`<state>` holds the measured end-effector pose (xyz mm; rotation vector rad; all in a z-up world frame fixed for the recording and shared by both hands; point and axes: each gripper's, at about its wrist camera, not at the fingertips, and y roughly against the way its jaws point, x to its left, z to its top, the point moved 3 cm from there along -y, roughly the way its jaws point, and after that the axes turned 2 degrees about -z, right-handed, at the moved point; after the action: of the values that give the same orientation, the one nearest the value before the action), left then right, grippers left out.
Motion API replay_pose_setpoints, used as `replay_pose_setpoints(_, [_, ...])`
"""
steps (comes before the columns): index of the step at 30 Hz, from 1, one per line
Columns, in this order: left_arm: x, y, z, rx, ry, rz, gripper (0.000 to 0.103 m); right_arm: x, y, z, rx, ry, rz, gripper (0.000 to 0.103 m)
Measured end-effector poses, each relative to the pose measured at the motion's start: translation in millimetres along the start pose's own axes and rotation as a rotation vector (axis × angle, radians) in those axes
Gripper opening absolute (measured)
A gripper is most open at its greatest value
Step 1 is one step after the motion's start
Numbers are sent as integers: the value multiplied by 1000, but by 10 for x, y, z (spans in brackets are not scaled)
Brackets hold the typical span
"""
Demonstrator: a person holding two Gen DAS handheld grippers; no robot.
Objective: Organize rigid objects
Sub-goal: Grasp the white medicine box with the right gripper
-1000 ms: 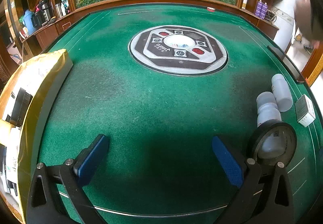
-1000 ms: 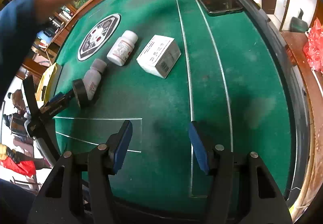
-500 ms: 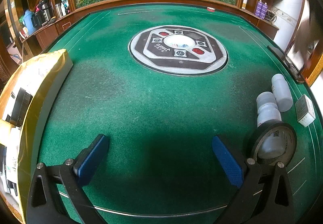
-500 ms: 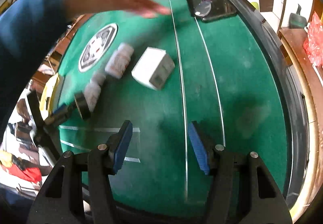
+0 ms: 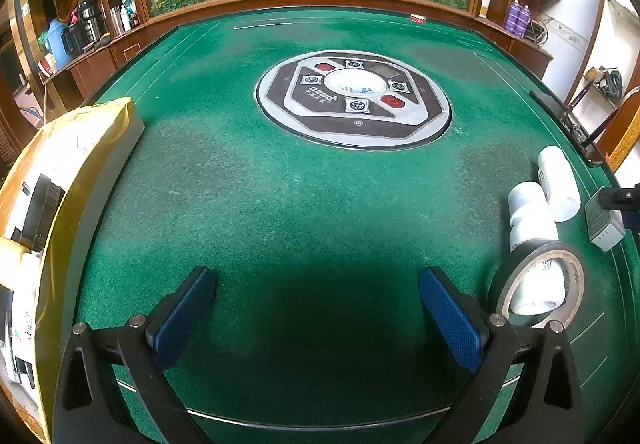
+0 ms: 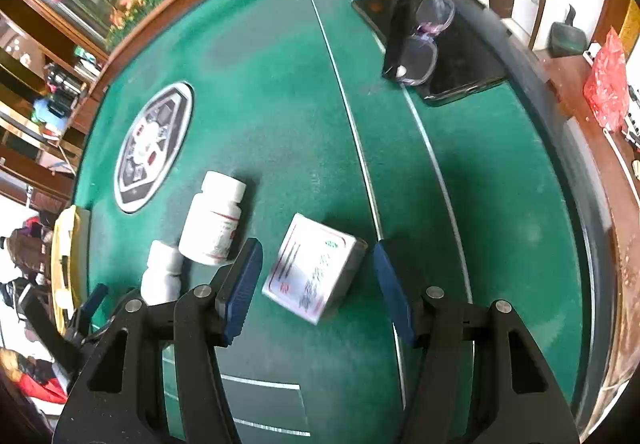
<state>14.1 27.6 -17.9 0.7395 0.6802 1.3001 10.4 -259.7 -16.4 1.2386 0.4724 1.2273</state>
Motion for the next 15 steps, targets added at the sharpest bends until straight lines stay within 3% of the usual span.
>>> replay_pose_setpoints(2, [0, -1, 0, 0, 0, 0, 103, 5, -71, 6, 18, -6, -36, 56])
replay_pose_setpoints(3, [0, 0, -1, 0, 0, 0, 103, 17, -72, 7, 18, 3, -51, 43])
replay_pose_setpoints(5, [0, -1, 3, 0, 0, 0, 103, 50, -69, 18, 31, 29, -80, 42])
replay_pose_setpoints(10, [-1, 0, -2, 0, 0, 0, 103, 87, 25, -109, 54, 40, -20, 41])
replay_pose_setpoints(15, [0, 0, -1, 0, 0, 1, 103, 151, 215, -486, 79, 82, 78, 41])
